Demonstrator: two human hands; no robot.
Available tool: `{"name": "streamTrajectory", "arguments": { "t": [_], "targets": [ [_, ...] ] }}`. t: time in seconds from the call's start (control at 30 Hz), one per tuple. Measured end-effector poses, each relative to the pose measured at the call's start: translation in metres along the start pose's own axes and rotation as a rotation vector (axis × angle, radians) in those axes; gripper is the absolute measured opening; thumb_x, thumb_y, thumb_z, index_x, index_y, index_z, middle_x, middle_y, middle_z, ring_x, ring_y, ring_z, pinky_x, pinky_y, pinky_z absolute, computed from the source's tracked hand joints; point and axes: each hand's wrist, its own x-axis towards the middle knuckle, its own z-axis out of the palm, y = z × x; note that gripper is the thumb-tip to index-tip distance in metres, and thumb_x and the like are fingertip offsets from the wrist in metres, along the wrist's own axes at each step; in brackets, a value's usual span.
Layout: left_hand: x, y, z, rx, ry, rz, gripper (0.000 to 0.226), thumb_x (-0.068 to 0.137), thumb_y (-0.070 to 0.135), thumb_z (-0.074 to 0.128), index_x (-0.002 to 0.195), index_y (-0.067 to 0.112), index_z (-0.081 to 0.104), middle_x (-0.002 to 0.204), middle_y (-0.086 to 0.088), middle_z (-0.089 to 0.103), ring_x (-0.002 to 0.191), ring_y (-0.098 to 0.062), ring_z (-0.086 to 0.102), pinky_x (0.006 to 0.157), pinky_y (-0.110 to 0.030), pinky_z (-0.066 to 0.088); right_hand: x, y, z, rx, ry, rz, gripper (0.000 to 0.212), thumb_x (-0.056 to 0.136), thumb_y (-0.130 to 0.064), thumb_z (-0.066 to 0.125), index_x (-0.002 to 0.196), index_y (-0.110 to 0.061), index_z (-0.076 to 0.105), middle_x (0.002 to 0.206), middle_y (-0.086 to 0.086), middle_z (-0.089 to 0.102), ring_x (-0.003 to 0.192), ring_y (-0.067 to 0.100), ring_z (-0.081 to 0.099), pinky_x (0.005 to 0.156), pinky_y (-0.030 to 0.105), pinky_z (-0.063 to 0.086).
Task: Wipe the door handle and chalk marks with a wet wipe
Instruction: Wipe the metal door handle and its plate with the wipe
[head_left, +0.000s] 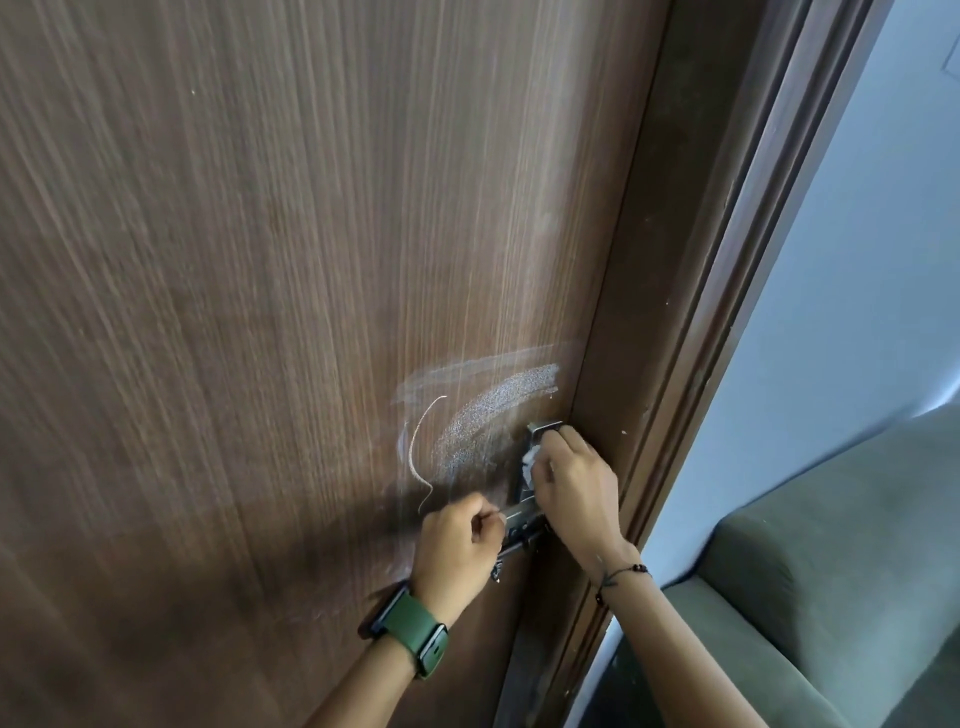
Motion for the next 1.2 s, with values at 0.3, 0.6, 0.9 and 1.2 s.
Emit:
{"name": "streamTrajectory", "arguments": {
  "t": [0.3,0.6,0.9,1.2],
  "targets": [
    [0.000,-0.002,0.002,-0.040,0.004,-0.025,0.012,0.084,0.009,0.055,0.078,0.005,0.065,0.075,-0.012,0.072,0.071,-0.026,0.068,0.072,-0.043,0.054,-0.002,-0.004,0.007,0.131,0.067,0.121,0.016,0.086,-0.007,0.059,0.075,-0.008,0.048,0.076,0.005,0.053,0.053,0.020,0.045,0.042,0.025,0.034],
    [0.000,-0.004,0.003,-0.051,0.000,-0.041,0.011,0.085,0.010,0.056,0.078,0.007,0.065,0.074,-0.012,0.072,0.070,-0.025,0.067,0.070,-0.043,0.054,0.013,-0.027,0.014,0.059,0.138,0.223,0.009,0.088,-0.007,0.053,0.081,-0.004,0.048,0.082,0.012,0.058,0.061,0.030,0.054,0.048,0.031,0.034],
    [0.004,-0.005,-0.002,-0.068,-0.053,-0.061,0.014,0.083,0.010,0.056,0.073,0.005,0.064,0.070,-0.013,0.072,0.070,-0.029,0.067,0.072,-0.042,0.055,-0.002,-0.036,0.026,-0.084,0.039,0.462,0.021,0.082,-0.008,0.054,0.094,-0.013,0.038,0.091,0.006,0.061,0.091,0.030,0.054,0.074,0.042,0.035],
    [0.005,-0.007,0.001,-0.123,-0.042,-0.112,0.013,0.082,0.011,0.058,0.072,0.004,0.063,0.069,-0.015,0.072,0.068,-0.028,0.068,0.072,-0.042,0.056,0.009,-0.027,0.012,0.138,0.123,0.337,0.012,0.084,-0.007,0.060,0.079,-0.007,0.049,0.084,0.010,0.061,0.079,0.030,0.057,0.063,0.036,0.040]
  ]
}}
